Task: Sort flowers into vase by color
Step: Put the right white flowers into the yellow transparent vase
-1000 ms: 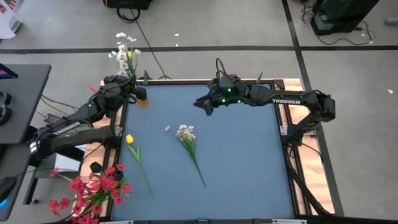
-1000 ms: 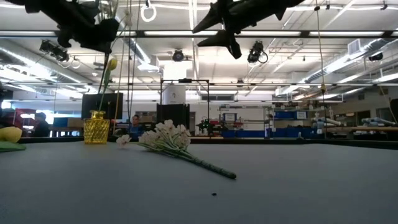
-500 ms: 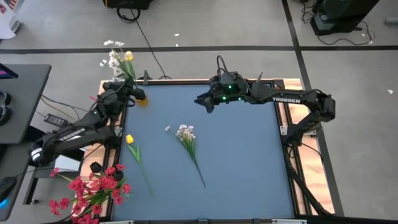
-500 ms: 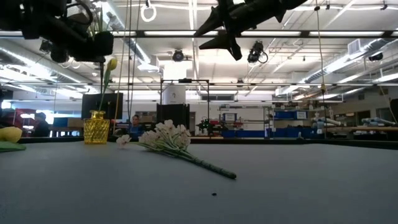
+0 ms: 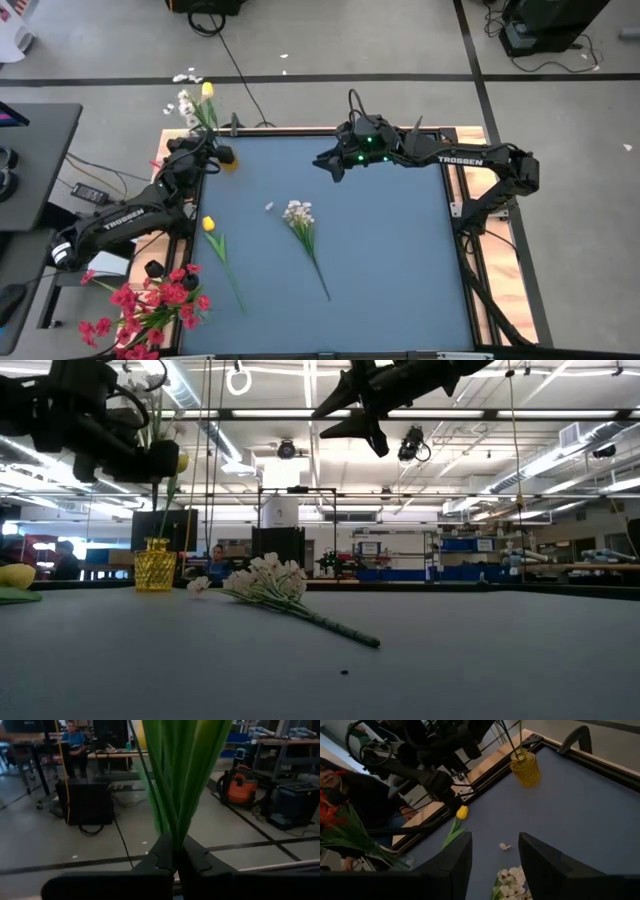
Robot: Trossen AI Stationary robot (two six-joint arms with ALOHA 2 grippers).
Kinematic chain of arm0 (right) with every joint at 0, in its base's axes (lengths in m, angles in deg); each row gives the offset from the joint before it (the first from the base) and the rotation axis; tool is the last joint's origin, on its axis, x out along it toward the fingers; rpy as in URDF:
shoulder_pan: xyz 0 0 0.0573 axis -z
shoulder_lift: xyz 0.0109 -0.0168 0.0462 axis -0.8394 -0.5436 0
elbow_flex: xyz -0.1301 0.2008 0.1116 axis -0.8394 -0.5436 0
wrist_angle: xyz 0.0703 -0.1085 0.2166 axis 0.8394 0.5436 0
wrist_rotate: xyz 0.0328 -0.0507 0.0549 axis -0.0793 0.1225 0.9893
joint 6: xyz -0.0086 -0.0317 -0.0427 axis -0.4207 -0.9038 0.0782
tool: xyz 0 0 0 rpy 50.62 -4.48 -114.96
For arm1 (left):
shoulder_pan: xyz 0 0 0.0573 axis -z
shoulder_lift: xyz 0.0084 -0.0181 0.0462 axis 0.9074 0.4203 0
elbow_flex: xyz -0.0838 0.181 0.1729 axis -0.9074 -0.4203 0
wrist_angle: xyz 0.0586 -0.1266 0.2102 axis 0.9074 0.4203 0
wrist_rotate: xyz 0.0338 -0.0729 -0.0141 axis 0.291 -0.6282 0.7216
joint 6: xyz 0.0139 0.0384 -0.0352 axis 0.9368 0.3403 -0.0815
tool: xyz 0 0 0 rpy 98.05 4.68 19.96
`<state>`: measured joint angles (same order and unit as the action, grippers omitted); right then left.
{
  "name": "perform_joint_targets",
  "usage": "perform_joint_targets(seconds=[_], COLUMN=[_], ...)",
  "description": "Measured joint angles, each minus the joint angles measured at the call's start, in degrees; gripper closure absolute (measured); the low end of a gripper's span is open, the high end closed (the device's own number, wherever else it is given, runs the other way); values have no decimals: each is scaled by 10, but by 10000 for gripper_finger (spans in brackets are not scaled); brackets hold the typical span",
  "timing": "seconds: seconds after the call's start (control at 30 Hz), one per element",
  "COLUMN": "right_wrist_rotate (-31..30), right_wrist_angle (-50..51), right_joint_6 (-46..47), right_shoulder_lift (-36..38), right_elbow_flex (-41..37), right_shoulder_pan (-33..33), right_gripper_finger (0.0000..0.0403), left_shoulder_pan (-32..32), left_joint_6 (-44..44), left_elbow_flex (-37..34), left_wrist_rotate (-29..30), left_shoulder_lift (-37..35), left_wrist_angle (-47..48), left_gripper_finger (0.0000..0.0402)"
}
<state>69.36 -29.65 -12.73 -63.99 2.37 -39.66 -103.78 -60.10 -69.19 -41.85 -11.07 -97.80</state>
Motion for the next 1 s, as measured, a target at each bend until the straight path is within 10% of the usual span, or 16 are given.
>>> perform_joint_targets(seconds=[0.33,1.0], right_wrist_rotate=[-17,15], right_wrist_angle=[9,91], right_joint_6=[6,137], right_shoulder_lift=[0,-80], right_elbow_flex=[0,0], right_shoulder_pan=[15,14], right_gripper_finger=[233,213], left_shoulder_pan=[-35,-53], left_joint_6=[-131,-198], left_elbow_flex=[-17,86], left_wrist_rotate=[0,-102], left_shoulder_lift=[1,17], left_wrist_angle=[34,278], left_gripper_finger=[375,194])
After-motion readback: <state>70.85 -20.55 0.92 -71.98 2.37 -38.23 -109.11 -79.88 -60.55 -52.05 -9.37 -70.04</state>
